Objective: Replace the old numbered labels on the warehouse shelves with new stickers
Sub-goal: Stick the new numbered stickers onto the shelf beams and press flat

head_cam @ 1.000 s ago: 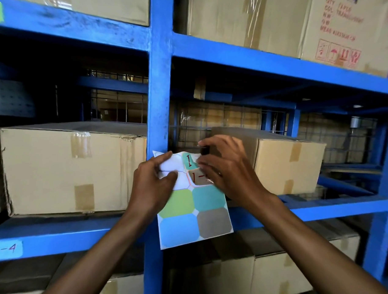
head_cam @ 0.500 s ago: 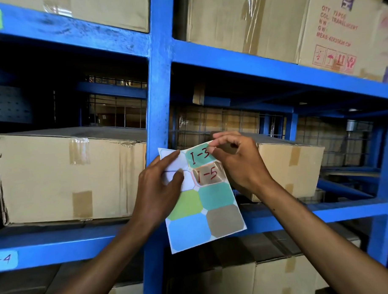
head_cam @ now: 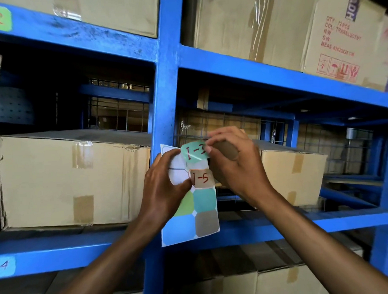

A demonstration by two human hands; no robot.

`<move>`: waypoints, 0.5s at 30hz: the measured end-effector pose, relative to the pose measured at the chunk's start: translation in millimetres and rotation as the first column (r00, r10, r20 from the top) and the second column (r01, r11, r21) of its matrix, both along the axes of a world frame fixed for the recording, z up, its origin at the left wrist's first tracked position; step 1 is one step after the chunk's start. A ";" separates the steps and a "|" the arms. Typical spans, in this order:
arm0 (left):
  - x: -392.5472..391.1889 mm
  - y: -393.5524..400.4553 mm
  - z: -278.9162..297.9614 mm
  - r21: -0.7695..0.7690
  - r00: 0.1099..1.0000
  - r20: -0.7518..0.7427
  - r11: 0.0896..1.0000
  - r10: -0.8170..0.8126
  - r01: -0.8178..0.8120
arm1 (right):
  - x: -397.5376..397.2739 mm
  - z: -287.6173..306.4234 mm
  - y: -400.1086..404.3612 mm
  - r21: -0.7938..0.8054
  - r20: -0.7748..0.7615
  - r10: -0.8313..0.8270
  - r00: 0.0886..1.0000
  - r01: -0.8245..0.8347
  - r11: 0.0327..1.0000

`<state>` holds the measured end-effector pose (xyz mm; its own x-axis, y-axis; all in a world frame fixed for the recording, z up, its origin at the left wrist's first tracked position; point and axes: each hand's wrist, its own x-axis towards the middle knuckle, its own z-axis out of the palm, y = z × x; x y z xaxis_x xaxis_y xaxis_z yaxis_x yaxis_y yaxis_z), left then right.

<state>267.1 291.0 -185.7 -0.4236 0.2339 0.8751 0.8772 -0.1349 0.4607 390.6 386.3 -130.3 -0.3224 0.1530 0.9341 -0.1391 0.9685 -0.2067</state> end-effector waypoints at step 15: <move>0.2 40.9 106.0 -0.081 0.923 -0.355 0.988 -0.151 0.131 | 37.0 108.9 99.1 -0.250 -0.352 0.076 0.933 -0.172 0.953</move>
